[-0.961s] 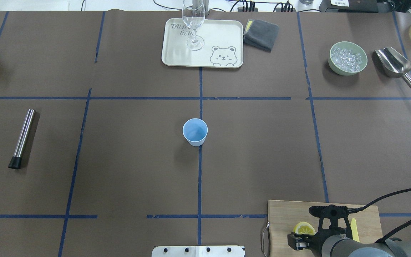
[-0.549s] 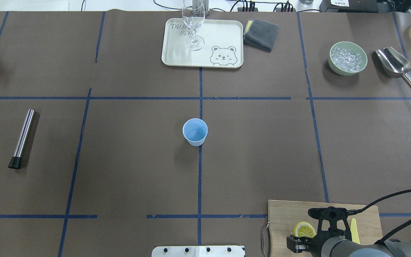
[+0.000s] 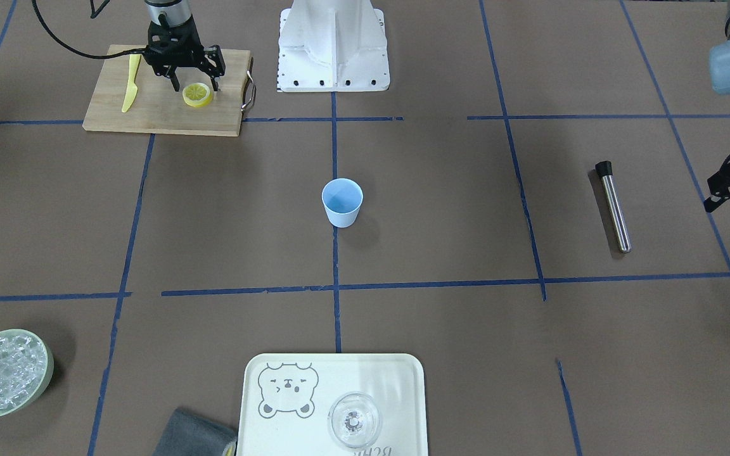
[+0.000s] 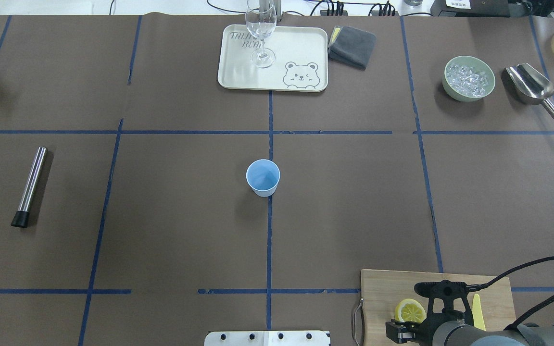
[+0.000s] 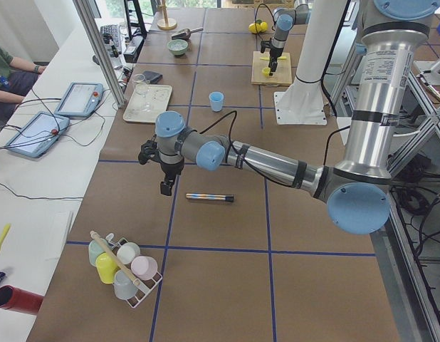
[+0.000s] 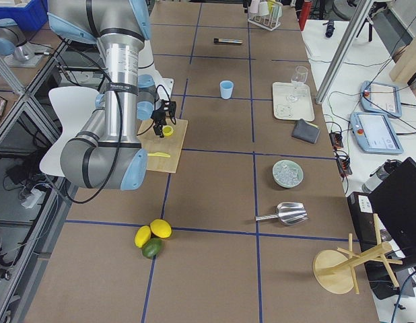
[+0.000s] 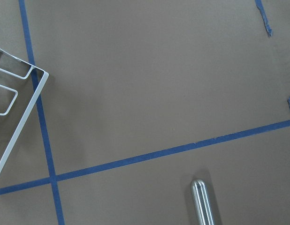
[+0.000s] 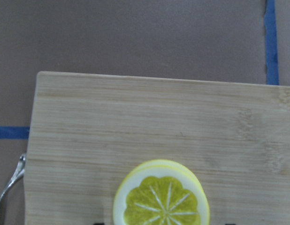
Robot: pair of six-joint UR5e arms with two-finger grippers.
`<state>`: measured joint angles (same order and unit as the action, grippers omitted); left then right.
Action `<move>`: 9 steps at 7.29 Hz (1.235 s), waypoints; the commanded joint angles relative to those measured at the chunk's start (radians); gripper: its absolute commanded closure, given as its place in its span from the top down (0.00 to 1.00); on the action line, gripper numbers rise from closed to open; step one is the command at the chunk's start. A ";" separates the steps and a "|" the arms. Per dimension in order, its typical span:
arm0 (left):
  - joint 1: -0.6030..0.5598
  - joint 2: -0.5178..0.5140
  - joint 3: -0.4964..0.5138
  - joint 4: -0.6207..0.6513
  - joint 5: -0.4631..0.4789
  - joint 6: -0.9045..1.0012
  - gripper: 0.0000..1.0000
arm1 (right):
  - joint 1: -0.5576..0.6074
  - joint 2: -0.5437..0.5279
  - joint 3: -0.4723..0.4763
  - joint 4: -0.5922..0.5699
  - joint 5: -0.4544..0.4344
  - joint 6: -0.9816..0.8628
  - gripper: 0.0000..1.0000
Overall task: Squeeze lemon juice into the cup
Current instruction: 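Hold the lemon slice in the right gripper and lift it off the board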
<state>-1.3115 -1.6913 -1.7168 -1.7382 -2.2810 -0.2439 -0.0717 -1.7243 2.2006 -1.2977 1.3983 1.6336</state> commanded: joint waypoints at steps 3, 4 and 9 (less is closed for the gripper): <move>0.000 -0.001 -0.003 0.000 0.000 0.000 1.00 | 0.004 0.000 0.005 0.000 0.001 0.000 0.38; 0.000 -0.001 -0.003 0.000 0.000 0.000 1.00 | 0.006 0.000 0.007 0.000 0.002 0.000 0.21; -0.003 0.001 -0.014 0.003 0.000 0.000 1.00 | 0.012 -0.018 0.088 -0.002 -0.004 0.003 0.19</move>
<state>-1.3139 -1.6907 -1.7289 -1.7354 -2.2810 -0.2439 -0.0623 -1.7357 2.2566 -1.2987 1.3974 1.6344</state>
